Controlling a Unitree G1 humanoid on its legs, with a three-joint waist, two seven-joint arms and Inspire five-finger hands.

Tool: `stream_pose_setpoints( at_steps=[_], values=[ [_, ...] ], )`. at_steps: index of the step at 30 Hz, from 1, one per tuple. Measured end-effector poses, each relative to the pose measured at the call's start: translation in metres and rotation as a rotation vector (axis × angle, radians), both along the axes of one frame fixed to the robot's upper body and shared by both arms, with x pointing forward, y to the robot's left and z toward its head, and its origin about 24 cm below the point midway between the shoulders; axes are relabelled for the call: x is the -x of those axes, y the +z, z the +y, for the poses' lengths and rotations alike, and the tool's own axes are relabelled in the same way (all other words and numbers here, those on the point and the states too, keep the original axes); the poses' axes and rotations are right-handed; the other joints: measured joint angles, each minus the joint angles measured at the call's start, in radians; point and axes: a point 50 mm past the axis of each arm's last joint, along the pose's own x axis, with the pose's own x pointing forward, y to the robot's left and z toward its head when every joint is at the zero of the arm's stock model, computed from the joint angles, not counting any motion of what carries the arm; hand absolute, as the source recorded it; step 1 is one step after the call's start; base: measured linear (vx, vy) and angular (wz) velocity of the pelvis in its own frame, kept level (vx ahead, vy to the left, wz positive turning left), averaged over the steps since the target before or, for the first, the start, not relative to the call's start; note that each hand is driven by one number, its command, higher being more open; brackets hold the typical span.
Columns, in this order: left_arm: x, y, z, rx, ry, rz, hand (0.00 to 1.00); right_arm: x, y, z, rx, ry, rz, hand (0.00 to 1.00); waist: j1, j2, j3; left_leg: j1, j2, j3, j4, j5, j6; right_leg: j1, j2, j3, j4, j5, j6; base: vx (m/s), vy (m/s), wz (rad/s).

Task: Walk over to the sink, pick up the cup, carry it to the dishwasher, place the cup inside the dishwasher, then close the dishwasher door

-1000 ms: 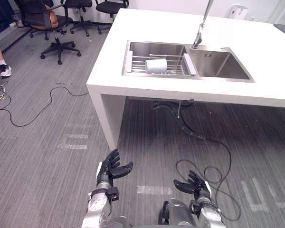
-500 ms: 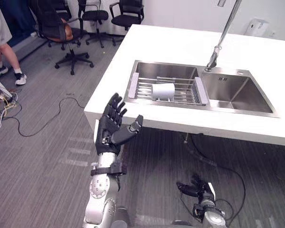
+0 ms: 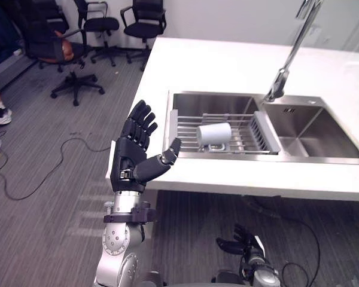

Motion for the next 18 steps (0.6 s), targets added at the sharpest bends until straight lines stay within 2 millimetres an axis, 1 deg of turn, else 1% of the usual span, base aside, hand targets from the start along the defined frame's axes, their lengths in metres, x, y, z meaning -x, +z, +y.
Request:
stream_pose_setpoints(
  at_steps=[1,2,3,4,5,6,8,9,10,11,12,13,14,15,16,17,18],
  values=[
    [0.0,0.001,0.001,0.0,0.005,-0.005,0.9,0.0,0.0,0.0,-0.001,0.0,-0.001,0.9,-0.002,0.0,-0.001,0.006,0.007,0.0,0.001,-0.006,-0.01,-0.013,0.001,-0.017,-0.034,-0.007,-0.015,0.29,-0.223,-0.04],
    [0.0,0.002,0.003,0.0,0.015,-0.009,0.9,-0.001,0.0,0.001,-0.003,0.002,-0.003,0.9,-0.005,-0.003,-0.005,0.012,0.021,-0.001,0.012,-0.02,-0.031,-0.026,0.001,-0.05,-0.143,-0.006,-0.031,0.26,-0.225,-0.03],
    [0.0,0.002,0.005,-0.002,0.021,-0.01,0.9,-0.001,0.0,0.001,-0.005,0.003,-0.004,0.9,-0.004,-0.012,-0.01,0.012,0.025,-0.002,0.024,-0.03,-0.043,-0.023,0.001,-0.064,-0.225,0.019,-0.06,0.29,-0.26,-0.08],
    [-0.001,0.001,0.007,-0.008,0.034,-0.005,0.9,0.0,0.0,0.001,-0.009,0.004,-0.002,0.9,0.0,-0.023,-0.021,0.005,0.03,-0.002,0.052,-0.051,-0.067,-0.007,0.006,-0.085,-0.346,0.058,-0.14,0.29,-0.238,-0.11],
    [-0.003,-0.005,0.007,0.001,0.042,0.029,0.9,-0.001,0.001,-0.005,0.004,-0.001,-0.001,0.9,0.001,0.019,-0.023,0.008,0.069,-0.004,0.047,-0.053,-0.079,0.016,0.044,-0.106,-0.374,0.065,-0.148,0.27,-0.219,-0.1],
    [-0.003,-0.007,0.006,-0.005,0.042,0.04,0.9,-0.001,0.001,-0.008,0.009,-0.004,-0.002,0.9,0.001,0.028,-0.029,0.013,0.076,-0.004,0.029,-0.046,-0.083,0.021,0.055,-0.112,-0.386,0.065,-0.152,0.23,-0.163,-0.04],
    [-0.004,-0.007,0.0,-0.032,0.027,0.039,0.9,0.0,0.001,-0.013,0.016,-0.014,-0.002,0.9,-0.005,0.037,-0.034,0.058,0.079,-0.009,-0.046,0.004,-0.084,0.054,0.067,-0.127,-0.417,0.058,-0.166,0.23,-0.164,0.12],
    [-0.005,-0.005,-0.002,-0.058,0.022,0.027,0.9,0.003,0.001,-0.016,0.02,-0.027,0.005,0.9,-0.006,0.044,-0.031,0.052,0.097,-0.015,-0.008,0.011,-0.092,0.088,0.08,-0.141,-0.449,0.058,-0.169,0.17,-0.138,0.22],
    [-0.005,-0.005,-0.002,-0.065,0.022,0.023,0.9,0.006,0.0,-0.017,0.022,-0.032,0.011,0.9,-0.006,0.047,-0.029,0.037,0.11,-0.018,0.042,0.012,-0.094,0.107,0.086,-0.149,-0.467,0.058,-0.175,0.11,-0.109,0.19],
    [-0.005,-0.004,-0.002,-0.072,0.027,0.019,0.9,0.013,-0.001,-0.019,0.024,-0.039,0.028,0.9,-0.002,0.052,-0.027,-0.002,0.136,-0.029,0.17,0.023,-0.098,0.15,0.102,-0.157,-0.498,0.057,-0.177,0.09,-0.072,0.08],
    [-0.006,-0.004,-0.002,-0.071,0.028,0.017,0.9,0.015,-0.002,-0.02,0.023,-0.04,0.033,0.9,0.001,0.054,-0.025,-0.026,0.15,-0.032,0.238,0.038,-0.096,0.171,0.109,-0.158,-0.51,0.056,-0.179,0.09,-0.051,0.01],
    [-0.006,-0.003,-0.001,-0.074,0.028,0.015,0.9,0.02,-0.003,-0.02,0.022,-0.043,0.045,0.9,0.008,0.056,-0.024,-0.06,0.17,-0.038,0.334,0.074,-0.09,0.199,0.117,-0.157,-0.525,0.054,-0.183,0.13,-0.006,-0.1],
    [-0.006,-0.003,0.001,-0.084,0.041,0.013,0.9,0.026,-0.005,-0.019,0.017,-0.047,0.059,0.9,0.015,0.054,-0.025,-0.104,0.184,-0.053,0.449,0.146,-0.07,0.234,0.126,-0.148,-0.551,0.053,-0.185,0.11,0.028,-0.18],
    [-0.006,-0.002,0.003,-0.097,0.051,0.009,0.9,0.028,-0.005,-0.018,0.016,-0.049,0.063,0.9,0.026,0.046,-0.023,-0.127,0.188,-0.06,0.484,0.129,-0.07,0.244,0.128,-0.137,-0.566,0.052,-0.191,0.1,0.042,-0.19],
    [-0.007,-0.001,0.003,-0.102,0.052,0.003,0.9,0.028,-0.005,-0.018,0.016,-0.049,0.063,0.9,0.03,0.048,-0.024,-0.139,0.186,-0.062,0.475,0.09,-0.077,0.243,0.128,-0.133,-0.569,0.05,-0.197,0.07,0.086,-0.19],
    [-0.008,0.002,0.001,-0.124,0.05,-0.015,0.9,0.026,-0.004,-0.02,0.022,-0.052,0.059,0.9,0.033,0.054,-0.026,-0.167,0.165,-0.07,0.39,0.017,-0.065,0.237,0.124,-0.13,-0.57,0.05,-0.196,0.07,0.103,-0.14],
    [-0.009,0.003,0.0,-0.132,0.048,-0.02,0.9,0.025,-0.004,-0.021,0.024,-0.051,0.057,0.9,0.032,0.056,-0.027,-0.17,0.15,-0.079,0.325,0.008,-0.055,0.235,0.123,-0.128,-0.568,0.053,-0.191,0.08,0.161,-0.18]
  ],
)
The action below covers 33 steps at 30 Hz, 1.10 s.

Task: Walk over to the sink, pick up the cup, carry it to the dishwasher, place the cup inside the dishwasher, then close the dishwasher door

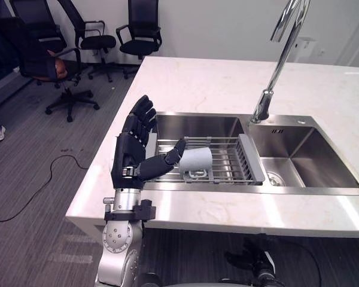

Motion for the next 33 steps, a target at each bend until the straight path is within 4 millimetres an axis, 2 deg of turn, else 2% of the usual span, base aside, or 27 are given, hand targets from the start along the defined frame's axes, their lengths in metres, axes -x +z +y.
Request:
stream_pose_setpoints(
  at_steps=[1,2,4,8,14,20,27,33],
  values=[
    [0.0,0.001,-0.001,-0.019,0.002,-0.005,0.9,-0.002,0.001,-0.001,0.001,0.003,-0.005,0.9,0.001,0.006,-0.004,0.009,-0.024,-0.016,-0.124,0.011,0.0,-0.008,0.002,0.009,0.012,0.003,0.024,0.09,0.172,-0.37],
    [0.0,0.0,0.0,-0.054,0.006,-0.005,0.9,-0.008,0.0,0.005,-0.016,0.01,-0.015,0.9,0.003,-0.007,-0.009,0.042,-0.055,-0.023,-0.213,0.004,-0.022,-0.025,-0.004,0.05,0.03,-0.005,0.042,0.09,0.158,-0.31],
    [-0.002,-0.002,0.0,-0.106,-0.003,0.007,0.9,-0.01,0.0,0.007,-0.028,0.017,-0.021,0.9,-0.009,-0.027,-0.018,0.052,-0.089,-0.025,-0.254,0.024,-0.006,-0.024,-0.023,0.075,-0.001,0.008,0.06,0.09,0.113,-0.01],
    [-0.003,-0.005,-0.012,-0.196,-0.037,0.01,0.9,-0.01,0.0,0.01,-0.043,0.029,-0.021,0.9,-0.007,-0.029,-0.028,0.113,-0.132,0.006,-0.334,0.043,0.016,0.019,-0.057,0.097,-0.061,0.025,0.085,0.08,0.109,-0.05],
    [-0.008,-0.008,-0.034,-0.315,-0.119,-0.011,0.9,-0.002,-0.006,0.012,-0.059,0.03,0.021,0.9,-0.013,-0.033,-0.062,0.159,-0.157,0.018,-0.475,0.119,0.015,0.028,-0.062,0.105,-0.132,0.066,0.078,0.04,-0.003,-0.05],
    [-0.02,-0.031,-0.039,-0.438,-0.156,0.081,0.9,0.011,-0.012,0.007,-0.055,0.028,0.083,0.9,-0.033,-0.031,-0.077,0.195,-0.154,-0.003,-0.588,0.186,0.0,0.026,-0.041,0.118,-0.177,0.105,0.061,-0.04,-0.046,-0.08],
    [-0.03,-0.072,-0.032,-0.627,-0.167,0.244,0.9,0.016,-0.014,0.003,-0.039,0.054,0.114,0.9,-0.058,-0.03,-0.083,0.197,-0.176,-0.003,-0.669,0.245,0.013,0.025,-0.045,0.139,-0.288,0.194,0.07,-0.08,0.02,-0.09],
    [-0.034,-0.086,-0.024,-0.685,-0.113,0.301,0.9,0.018,-0.015,0.002,-0.035,0.051,0.12,0.9,-0.059,-0.033,-0.081,0.198,-0.194,-0.015,-0.695,0.263,0.022,0.03,-0.058,0.138,-0.325,0.215,0.079,-0.04,0.035,0.01]
  ],
)
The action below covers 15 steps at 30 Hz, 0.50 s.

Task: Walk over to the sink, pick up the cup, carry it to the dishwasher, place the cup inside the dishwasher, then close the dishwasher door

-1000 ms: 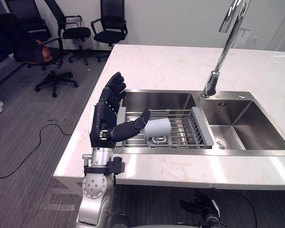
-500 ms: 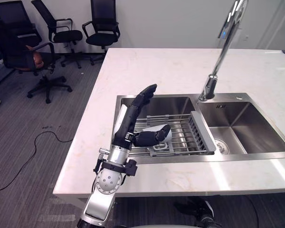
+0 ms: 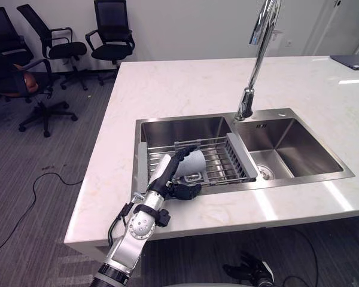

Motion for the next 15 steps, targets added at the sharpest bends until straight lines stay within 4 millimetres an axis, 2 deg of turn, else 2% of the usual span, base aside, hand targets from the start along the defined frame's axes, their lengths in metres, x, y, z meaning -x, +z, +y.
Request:
stream_pose_setpoints(
  at_steps=[6,9,15],
  values=[
    [-0.008,0.003,0.011,-0.015,0.088,-0.031,0.9,0.0,0.0,0.001,-0.001,-0.003,0.002,0.9,-0.005,-0.005,0.003,0.004,-0.006,-0.009,-0.013,0.002,0.003,0.015,-0.003,-0.006,-0.029,0.012,0.003,0.02,0.009,0.03],
    [-0.011,-0.001,0.018,-0.02,0.135,-0.017,0.9,0.002,-0.001,0.002,-0.001,-0.007,0.011,0.9,-0.01,-0.015,0.01,0.018,-0.006,-0.011,-0.022,0.002,0.003,0.031,-0.002,-0.005,-0.044,0.016,0.003,0.02,0.004,-0.01],
    [-0.012,-0.002,0.02,-0.008,0.178,-0.023,0.9,0.002,-0.002,0.002,0.001,-0.016,0.011,0.9,-0.025,-0.021,0.014,0.021,-0.008,-0.008,-0.028,0.002,0.004,0.033,-0.003,-0.001,-0.051,0.018,0.002,0.0,0.002,-0.01]
  ],
)
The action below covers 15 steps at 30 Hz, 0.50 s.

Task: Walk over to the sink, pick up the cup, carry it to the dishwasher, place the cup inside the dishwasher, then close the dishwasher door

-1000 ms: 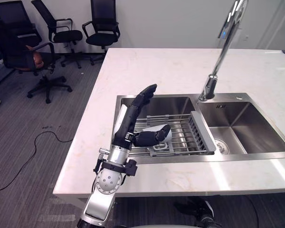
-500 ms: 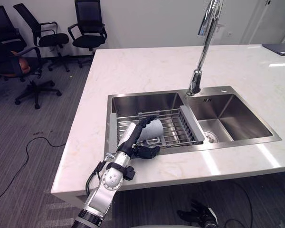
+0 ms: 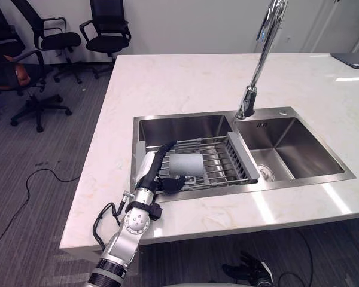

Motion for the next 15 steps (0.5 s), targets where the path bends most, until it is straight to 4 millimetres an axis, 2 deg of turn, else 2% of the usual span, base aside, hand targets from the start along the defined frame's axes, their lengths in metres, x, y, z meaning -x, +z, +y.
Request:
stream_pose_setpoints(
  at_steps=[8,15],
  values=[
    [-0.001,0.001,-0.001,-0.005,0.002,-0.009,0.9,0.001,0.0,-0.001,0.009,-0.007,0.007,0.9,-0.003,0.001,0.001,0.004,0.0,0.01,0.0,0.0,0.0,0.004,0.0,0.01,-0.012,0.01,0.0,-0.02,0.0,-0.04],
    [-0.009,0.011,0.0,-0.162,-0.024,-0.074,0.9,0.001,0.0,-0.002,0.01,0.008,0.007,0.9,-0.019,0.003,0.002,0.004,0.0,0.019,-0.003,0.0,0.0,0.002,0.0,0.018,-0.023,0.017,0.001,-0.02,-0.004,-0.04]
  ],
)
